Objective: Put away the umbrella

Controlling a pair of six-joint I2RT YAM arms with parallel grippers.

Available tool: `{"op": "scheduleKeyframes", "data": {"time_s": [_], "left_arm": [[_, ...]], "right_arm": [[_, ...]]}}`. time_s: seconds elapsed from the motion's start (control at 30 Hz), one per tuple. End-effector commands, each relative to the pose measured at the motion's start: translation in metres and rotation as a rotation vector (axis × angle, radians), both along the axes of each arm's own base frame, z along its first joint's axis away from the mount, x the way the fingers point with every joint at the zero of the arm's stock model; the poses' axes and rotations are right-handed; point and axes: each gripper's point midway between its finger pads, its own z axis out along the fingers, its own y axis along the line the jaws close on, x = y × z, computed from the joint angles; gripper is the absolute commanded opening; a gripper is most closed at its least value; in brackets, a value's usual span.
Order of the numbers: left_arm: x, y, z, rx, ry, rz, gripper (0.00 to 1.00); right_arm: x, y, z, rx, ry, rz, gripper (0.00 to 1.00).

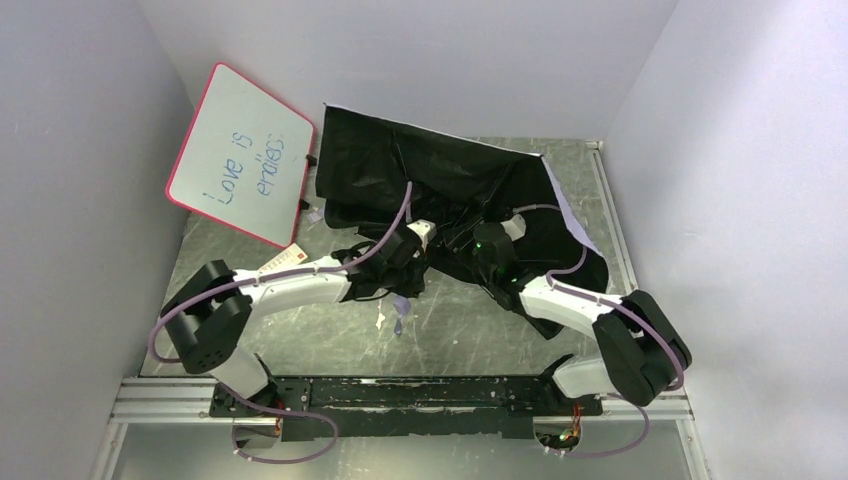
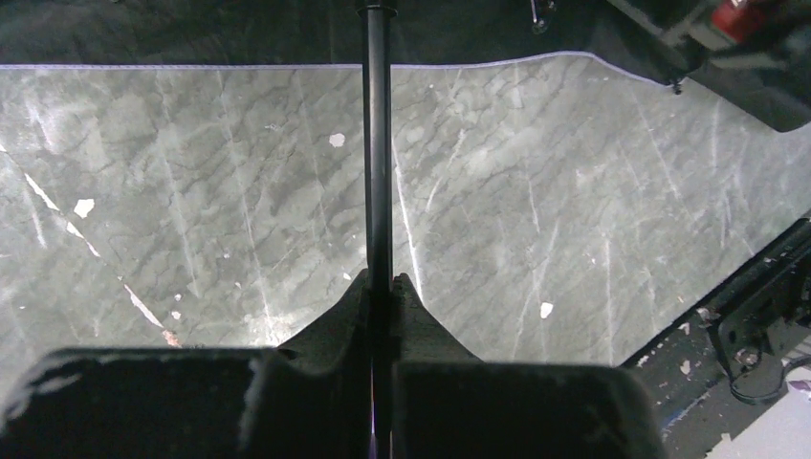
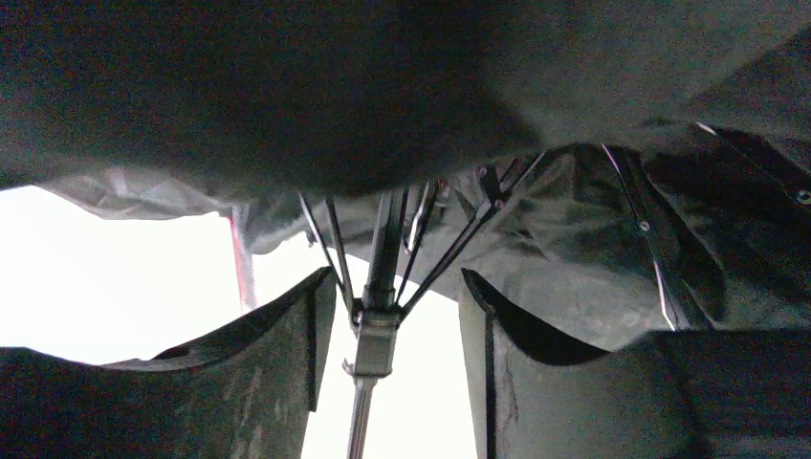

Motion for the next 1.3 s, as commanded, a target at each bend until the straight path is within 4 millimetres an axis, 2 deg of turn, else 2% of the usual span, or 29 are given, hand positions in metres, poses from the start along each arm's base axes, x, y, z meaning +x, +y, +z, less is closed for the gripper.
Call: {"op": "scheduleKeyframes", "data": {"time_s": [0.0, 0.17, 0.4, 0.47, 0.67, 0.83, 1.0, 1.07, 1.17, 1.27], "left_arm": [[0.009, -0.013, -0.01, -0.052, 0.002, -0.006, 0.05], [0.019, -0.017, -0.027, -0.066, 0.034, 0.008, 0.05], [0.024, -0.016, -0.046, -0.022, 0.041, -0.003, 0.05], [0.022, -0.012, -0.052, -0.005, 0.047, 0.001, 0.18], [0.02, -0.01, -0.057, -0.016, 0.045, -0.001, 0.45], [0.02, -0.007, -0.043, -0.03, 0.016, -0.001, 0.56], [0.019, -0.002, -0.022, -0.048, -0.024, -0.007, 0.62], [0.019, -0.001, -0.017, -0.056, -0.036, -0.009, 0.61], [0.013, 0.007, -0.021, -0.034, -0.023, -0.014, 0.56], [0.009, 0.011, -0.028, -0.023, -0.011, -0.016, 0.46]], "right_arm": [[-0.007, 0.002, -0.006, -0.036, -0.023, 0.074, 0.57], [-0.023, 0.001, 0.003, -0.061, -0.055, 0.141, 0.76], [-0.056, -0.006, 0.004, -0.106, -0.057, 0.252, 0.79], [-0.064, -0.01, 0.007, -0.116, -0.062, 0.27, 0.79], [-0.075, -0.024, 0.032, -0.164, -0.115, 0.273, 0.78], [-0.081, -0.026, 0.055, -0.234, -0.144, 0.331, 0.76], [-0.094, -0.026, 0.096, -0.27, -0.238, 0.411, 0.7], [-0.098, -0.026, 0.124, -0.273, -0.307, 0.429, 0.65], [-0.104, -0.023, 0.168, -0.257, -0.416, 0.457, 0.56], [-0.107, -0.012, 0.217, -0.237, -0.52, 0.514, 0.45]]}}
